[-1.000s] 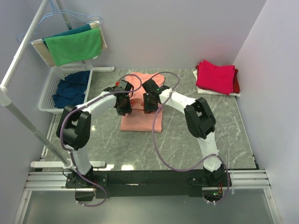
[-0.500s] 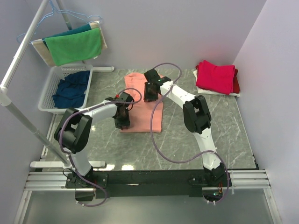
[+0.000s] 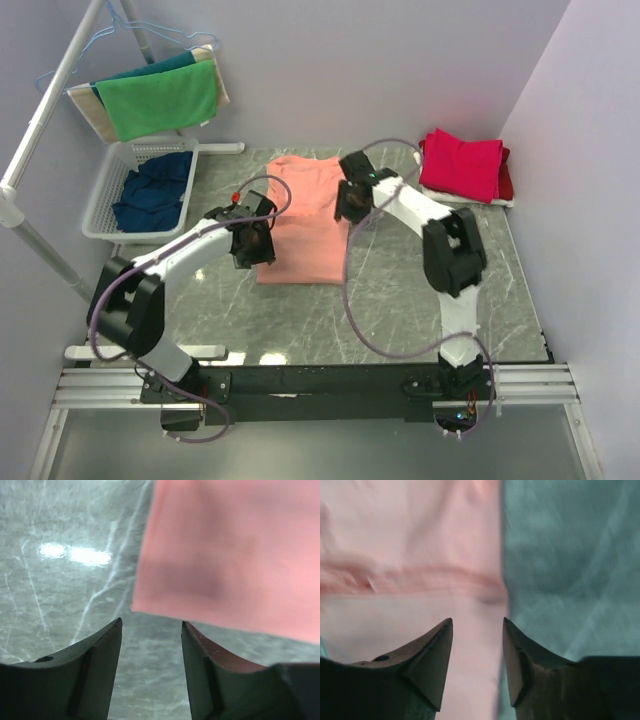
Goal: Fold and stack the t-shirts
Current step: Fold the tshirt
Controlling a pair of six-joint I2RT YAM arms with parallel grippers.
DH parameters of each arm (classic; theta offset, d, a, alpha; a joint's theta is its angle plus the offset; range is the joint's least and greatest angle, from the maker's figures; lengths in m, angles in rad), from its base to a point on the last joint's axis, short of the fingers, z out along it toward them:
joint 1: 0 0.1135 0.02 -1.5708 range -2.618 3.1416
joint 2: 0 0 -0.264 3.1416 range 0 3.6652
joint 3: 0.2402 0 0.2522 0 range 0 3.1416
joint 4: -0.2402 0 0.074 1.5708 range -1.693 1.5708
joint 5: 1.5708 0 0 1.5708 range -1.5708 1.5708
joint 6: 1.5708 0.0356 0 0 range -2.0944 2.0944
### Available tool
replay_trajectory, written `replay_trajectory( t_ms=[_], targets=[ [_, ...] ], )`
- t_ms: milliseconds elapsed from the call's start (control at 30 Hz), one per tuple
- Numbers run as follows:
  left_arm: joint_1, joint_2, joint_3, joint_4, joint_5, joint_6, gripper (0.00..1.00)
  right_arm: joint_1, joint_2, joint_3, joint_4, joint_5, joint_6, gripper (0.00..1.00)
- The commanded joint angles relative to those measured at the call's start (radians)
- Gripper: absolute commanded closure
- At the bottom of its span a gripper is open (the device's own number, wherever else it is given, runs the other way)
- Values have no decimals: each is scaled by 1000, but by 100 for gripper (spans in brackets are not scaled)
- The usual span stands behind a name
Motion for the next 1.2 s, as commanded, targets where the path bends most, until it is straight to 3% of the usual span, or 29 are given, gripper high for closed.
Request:
replay_trajectory(
  t_ms=[0,100,300,600,867,933,1067,1167],
  targets=[
    [-2,-90,-21,46,83,-23,43,0,-303,-263,62,-37,-22,43],
    [-2,-70,-74,87,109,-33,43,-2,-407,-459,103,-123,16,41],
    [25,-48,-185,190,145,-55,43,3,-519,-662,256,-295,64,37],
    [113,-25,-283,351,201,-72,44,10,-524,-778,367,-375,61,36],
    [120,13,-304,381,227,-66,46,24,-470,-799,398,-390,79,38],
    [120,22,-309,385,234,-64,48,26,-463,-811,409,-399,85,38],
    [120,36,-317,381,238,-70,67,43,-451,-831,421,-411,93,39],
    [120,42,-323,385,246,-75,75,58,-437,-842,432,-418,99,39]
  ],
)
